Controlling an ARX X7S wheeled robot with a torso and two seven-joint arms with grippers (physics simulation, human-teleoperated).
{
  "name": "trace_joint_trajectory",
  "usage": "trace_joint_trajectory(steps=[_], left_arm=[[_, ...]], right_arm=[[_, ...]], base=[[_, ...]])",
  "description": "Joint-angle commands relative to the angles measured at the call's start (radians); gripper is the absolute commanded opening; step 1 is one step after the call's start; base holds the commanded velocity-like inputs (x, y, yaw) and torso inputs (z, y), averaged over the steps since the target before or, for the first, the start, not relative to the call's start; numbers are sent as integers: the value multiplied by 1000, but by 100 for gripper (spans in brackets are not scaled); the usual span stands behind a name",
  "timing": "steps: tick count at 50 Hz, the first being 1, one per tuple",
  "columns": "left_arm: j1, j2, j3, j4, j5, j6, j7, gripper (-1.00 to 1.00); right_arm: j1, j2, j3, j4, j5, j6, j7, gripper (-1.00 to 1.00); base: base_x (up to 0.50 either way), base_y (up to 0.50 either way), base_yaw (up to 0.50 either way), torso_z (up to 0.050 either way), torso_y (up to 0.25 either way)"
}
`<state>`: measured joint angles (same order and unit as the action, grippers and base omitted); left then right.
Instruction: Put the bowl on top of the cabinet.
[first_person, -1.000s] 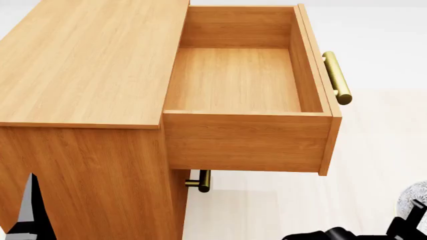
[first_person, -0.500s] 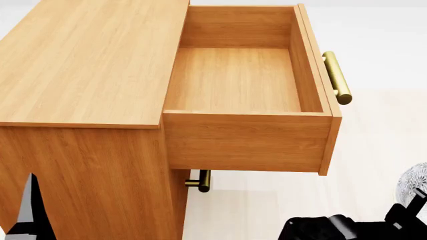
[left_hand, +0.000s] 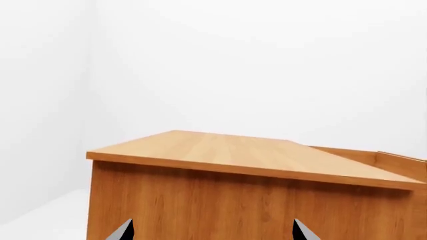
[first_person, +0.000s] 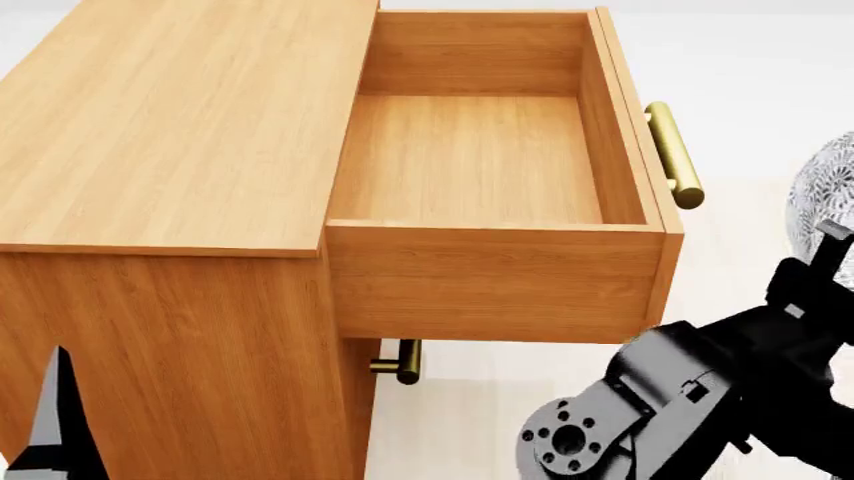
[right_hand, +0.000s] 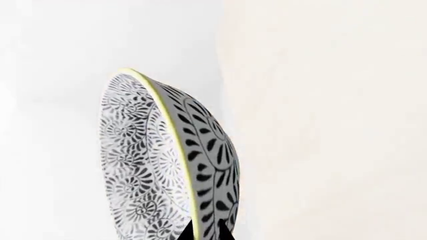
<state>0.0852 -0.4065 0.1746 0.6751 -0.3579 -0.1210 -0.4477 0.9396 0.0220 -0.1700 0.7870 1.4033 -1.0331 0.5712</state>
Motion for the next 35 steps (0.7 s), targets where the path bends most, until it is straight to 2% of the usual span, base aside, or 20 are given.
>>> trace_joint_trajectory(steps=[1,14,23,35], left_arm=[[-5,15,-26,0,12,-2,10,100],[-3,10,-30,4,0,2,8,100],[-4,12,-20,-2,9,4,8,100],[-4,9,-19,-1,9,6,5,100]], right_arm=[[36,2,-154,-96,-193,30,97,-100],[58,116,-273,-245,-275,222,200,-100],[66,171,-293,-329,-258,305,235,-100],[112,260,-317,-472,-31,583,198,-100]], base=[[0,0,0,0,0],[0,0,0,0,1],[0,0,0,0,0],[0,0,0,0,0]])
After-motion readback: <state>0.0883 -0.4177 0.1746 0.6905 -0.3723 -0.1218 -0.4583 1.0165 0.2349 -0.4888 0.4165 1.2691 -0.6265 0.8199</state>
